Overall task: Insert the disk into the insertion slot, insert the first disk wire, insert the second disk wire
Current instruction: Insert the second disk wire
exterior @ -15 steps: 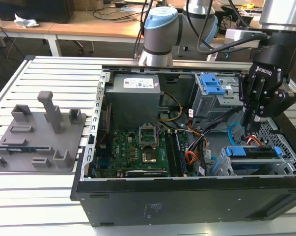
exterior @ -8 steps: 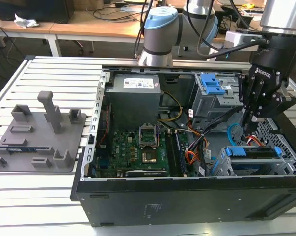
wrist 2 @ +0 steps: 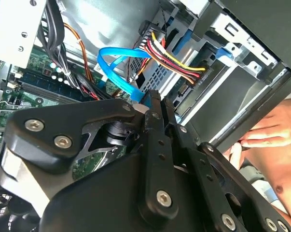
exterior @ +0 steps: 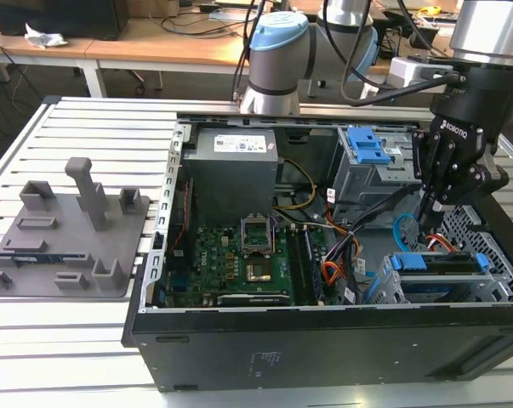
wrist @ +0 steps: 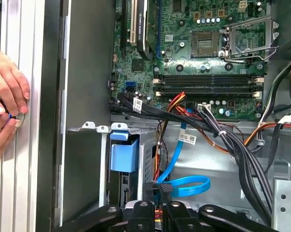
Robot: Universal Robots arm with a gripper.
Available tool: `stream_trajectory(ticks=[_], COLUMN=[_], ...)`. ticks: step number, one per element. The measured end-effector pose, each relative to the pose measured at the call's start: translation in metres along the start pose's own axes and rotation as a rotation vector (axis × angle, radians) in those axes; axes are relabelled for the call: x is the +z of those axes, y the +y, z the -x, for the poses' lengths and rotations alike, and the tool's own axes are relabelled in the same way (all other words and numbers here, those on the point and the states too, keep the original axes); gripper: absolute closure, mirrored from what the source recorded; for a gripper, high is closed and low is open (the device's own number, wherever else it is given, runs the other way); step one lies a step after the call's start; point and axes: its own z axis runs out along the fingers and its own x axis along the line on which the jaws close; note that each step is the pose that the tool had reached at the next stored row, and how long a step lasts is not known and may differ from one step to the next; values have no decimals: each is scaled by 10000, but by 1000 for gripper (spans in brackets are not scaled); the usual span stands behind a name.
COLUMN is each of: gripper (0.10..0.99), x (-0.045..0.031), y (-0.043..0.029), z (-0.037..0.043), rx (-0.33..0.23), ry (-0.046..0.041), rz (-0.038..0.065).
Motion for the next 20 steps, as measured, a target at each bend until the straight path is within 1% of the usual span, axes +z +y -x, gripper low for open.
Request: stream_trajectory(ticks=[3, 4, 5, 8, 9, 12, 14, 15, 16, 17, 18, 19, 20], gripper=[925, 925, 925, 925, 925, 925, 925, 925, 925, 925, 925, 925, 925], x=[1, 1, -1, -3, 1, 17, 28, 32, 35, 39, 43, 53, 65], y=[-5, -22, -68, -154, -159, -158, -157, -157, -157, -156, -156, -155, -154], z=[0, -2, -2, -6, -18, -69, -106, -119, -129, -143, -156, -188, -226], rx=[0, 1, 0, -5, -3, 24, 35, 38, 39, 37, 33, 26, 23], ry=[0, 0, 0, -1, -6, -68, -148, -218, -324, -512, -677, -916, -1018], rz=[0, 0, 3, 13, 16, 22, 24, 22, 20, 14, 8, 1, -3])
